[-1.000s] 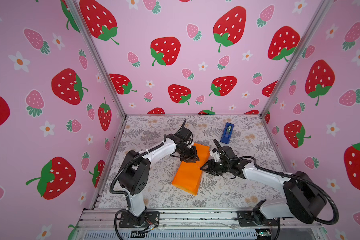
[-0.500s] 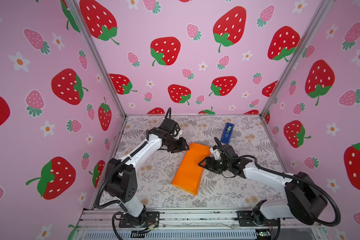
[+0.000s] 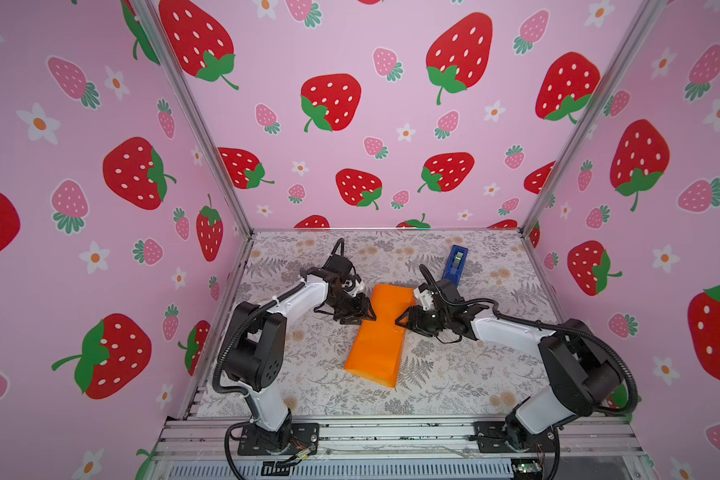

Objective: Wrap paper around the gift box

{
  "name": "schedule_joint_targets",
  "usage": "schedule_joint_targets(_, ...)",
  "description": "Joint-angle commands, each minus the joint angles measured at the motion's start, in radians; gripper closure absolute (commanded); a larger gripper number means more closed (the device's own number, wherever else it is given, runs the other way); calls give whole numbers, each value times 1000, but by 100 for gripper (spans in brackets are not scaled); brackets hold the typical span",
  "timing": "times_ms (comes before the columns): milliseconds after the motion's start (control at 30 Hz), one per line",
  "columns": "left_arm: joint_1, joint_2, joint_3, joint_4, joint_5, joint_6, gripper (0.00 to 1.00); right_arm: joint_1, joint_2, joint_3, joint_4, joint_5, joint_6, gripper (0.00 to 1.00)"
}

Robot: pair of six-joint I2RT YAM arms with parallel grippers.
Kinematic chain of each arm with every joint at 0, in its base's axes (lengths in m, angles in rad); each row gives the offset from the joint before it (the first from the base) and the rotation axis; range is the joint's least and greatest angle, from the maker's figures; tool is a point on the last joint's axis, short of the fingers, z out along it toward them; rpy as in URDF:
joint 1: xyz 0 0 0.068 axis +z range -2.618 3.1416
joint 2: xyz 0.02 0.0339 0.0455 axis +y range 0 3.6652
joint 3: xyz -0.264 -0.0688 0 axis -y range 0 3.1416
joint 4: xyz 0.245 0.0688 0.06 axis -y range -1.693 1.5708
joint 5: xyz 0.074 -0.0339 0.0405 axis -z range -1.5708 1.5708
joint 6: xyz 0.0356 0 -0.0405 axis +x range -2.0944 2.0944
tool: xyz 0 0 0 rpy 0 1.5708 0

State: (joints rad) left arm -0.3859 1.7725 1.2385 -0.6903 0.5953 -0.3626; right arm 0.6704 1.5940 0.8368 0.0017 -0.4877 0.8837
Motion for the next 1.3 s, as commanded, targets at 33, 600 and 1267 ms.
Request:
schedule_joint_targets(33,0,37,4,18,28,12,44,-42,49,51,-24,-40,-68,49)
schedule_joint_targets(600,-4,199,222,64,11,-69,48,-181,322,428,-203,-99,-250,56)
schedule_joint_targets(1267,-1,5,166,-30,-222,-36,43,-148,154,234,-136,-198,-207,42)
